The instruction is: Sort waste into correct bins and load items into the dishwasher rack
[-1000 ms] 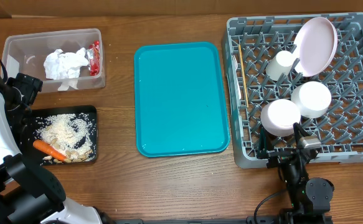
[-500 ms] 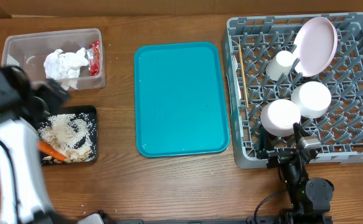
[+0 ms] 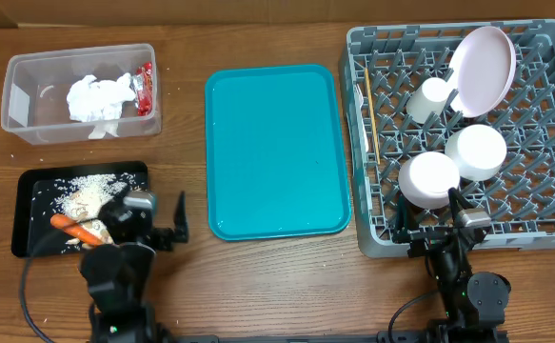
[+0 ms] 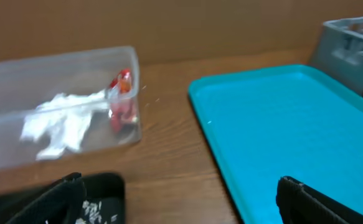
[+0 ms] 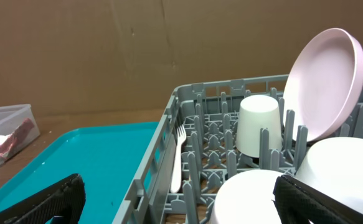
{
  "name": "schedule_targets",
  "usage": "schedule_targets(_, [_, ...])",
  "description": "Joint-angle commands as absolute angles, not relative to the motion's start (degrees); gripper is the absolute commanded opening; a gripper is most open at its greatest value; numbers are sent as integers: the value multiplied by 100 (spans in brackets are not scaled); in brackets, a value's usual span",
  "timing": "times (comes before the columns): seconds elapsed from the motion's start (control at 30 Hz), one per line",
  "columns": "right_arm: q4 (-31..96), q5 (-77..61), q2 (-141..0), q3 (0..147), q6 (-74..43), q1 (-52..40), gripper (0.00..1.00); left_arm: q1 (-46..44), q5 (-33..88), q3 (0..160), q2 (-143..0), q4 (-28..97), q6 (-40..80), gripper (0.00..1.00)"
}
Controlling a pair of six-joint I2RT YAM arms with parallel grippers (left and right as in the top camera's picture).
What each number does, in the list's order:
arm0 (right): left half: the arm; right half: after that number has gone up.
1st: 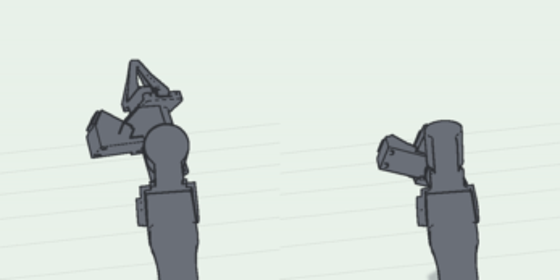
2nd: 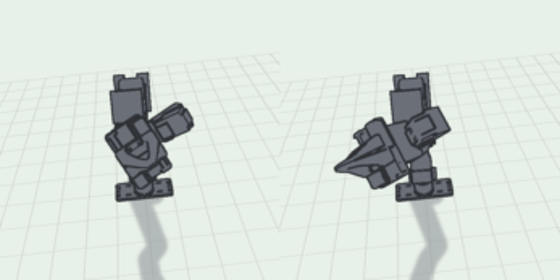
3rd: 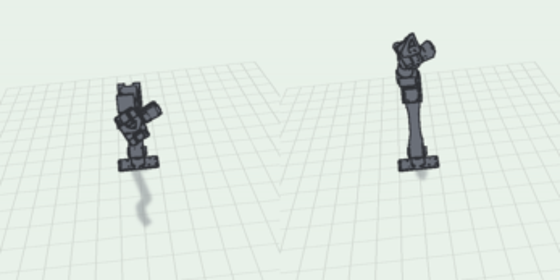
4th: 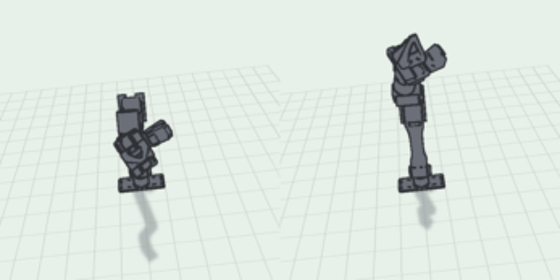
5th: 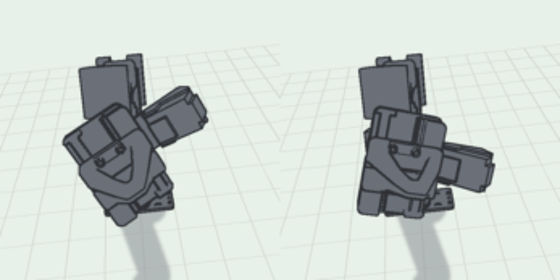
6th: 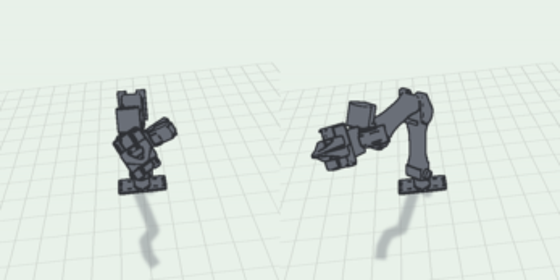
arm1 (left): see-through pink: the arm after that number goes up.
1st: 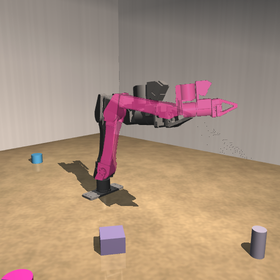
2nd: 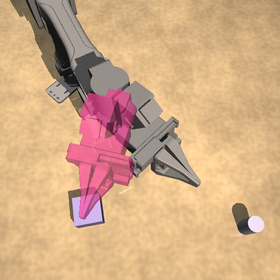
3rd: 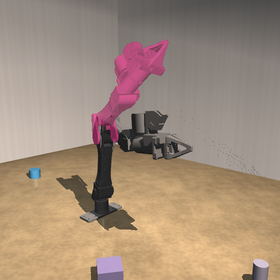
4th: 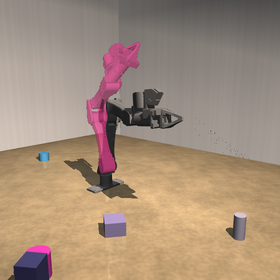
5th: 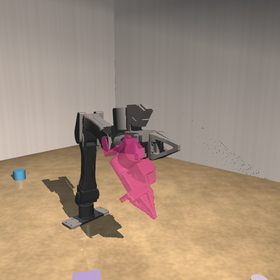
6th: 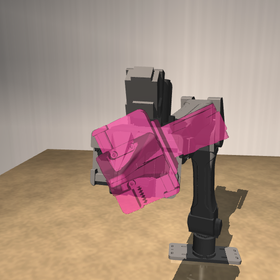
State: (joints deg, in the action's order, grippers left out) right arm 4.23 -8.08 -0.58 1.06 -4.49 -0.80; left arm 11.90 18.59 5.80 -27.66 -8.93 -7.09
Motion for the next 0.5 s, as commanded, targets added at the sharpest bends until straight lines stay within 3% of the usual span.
schedule_targets(0.0, [399, -753, -16, 47, -473, -102, 100, 840, 1844, 27, -1898, -1146, -1227, 100])
schedule_targets(0.27, [399, -753, -16, 47, -475, -102, 100, 126, 604, 27, -421, 401, -982, 100])
schedule_targets(0.47, [399, -753, -16, 47, -473, -102, 100, 21, 237, 27, -21, 458, -47, 100])
